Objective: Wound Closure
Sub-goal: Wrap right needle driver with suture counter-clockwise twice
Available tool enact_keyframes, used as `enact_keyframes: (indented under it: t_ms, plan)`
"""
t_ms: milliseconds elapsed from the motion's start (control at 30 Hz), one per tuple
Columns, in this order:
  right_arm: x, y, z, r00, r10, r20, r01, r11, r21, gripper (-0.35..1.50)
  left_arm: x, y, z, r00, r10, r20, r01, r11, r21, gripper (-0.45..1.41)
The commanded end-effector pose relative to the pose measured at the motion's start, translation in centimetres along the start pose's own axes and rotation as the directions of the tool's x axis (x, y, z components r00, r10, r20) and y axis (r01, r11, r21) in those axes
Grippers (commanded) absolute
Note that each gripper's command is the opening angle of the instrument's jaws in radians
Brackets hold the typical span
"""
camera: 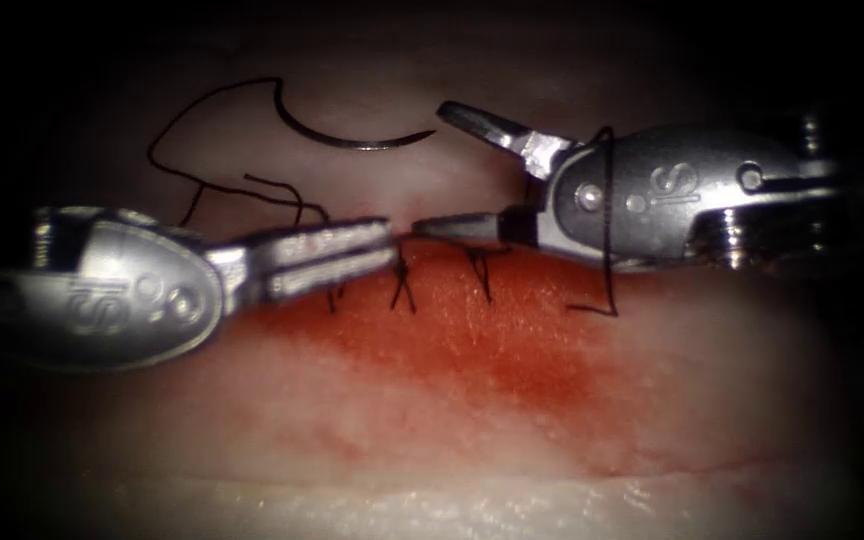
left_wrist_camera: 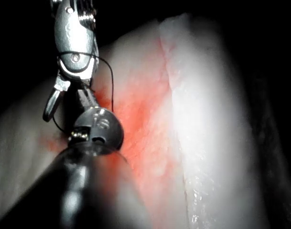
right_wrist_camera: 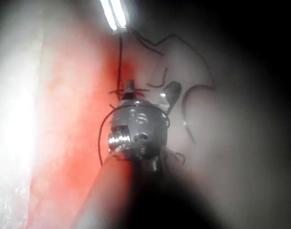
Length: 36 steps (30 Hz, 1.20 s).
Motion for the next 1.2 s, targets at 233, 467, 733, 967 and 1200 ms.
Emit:
enact_keyframes:
  t_ms: [233,467,733,967,1200]
  plan:
    - [-0.16,-0.14,-0.04,0.999,-0.015,-0.045,0.020,0.992,0.126,0.73,-0.29,-0.46,0.74,0.995,0.012,0.094,-0.010,1.000,-0.022,-0.45]
    - [-0.23,-0.17,-0.13,0.996,0.014,-0.093,0.003,0.984,0.176,0.39,-0.71,-0.43,1.31,0.990,0.054,0.134,-0.041,0.995,-0.095,-0.45]
    - [-0.31,-0.02,-0.26,0.882,0.215,-0.419,-0.181,0.976,0.120,0.52,-1.21,0.00,1.45,0.990,0.040,0.139,-0.018,0.987,-0.160,-0.45]
    - [-0.40,0.04,-0.26,0.826,0.265,-0.497,-0.324,0.945,-0.034,0.54,-1.13,0.38,1.12,0.992,0.035,0.118,-0.012,0.983,-0.184,-0.45]
    - [-0.49,0.17,-0.19,0.881,0.304,-0.363,-0.370,0.921,-0.125,0.51,-0.73,0.93,0.98,0.993,0.050,0.104,-0.029,0.981,-0.193,-0.45]
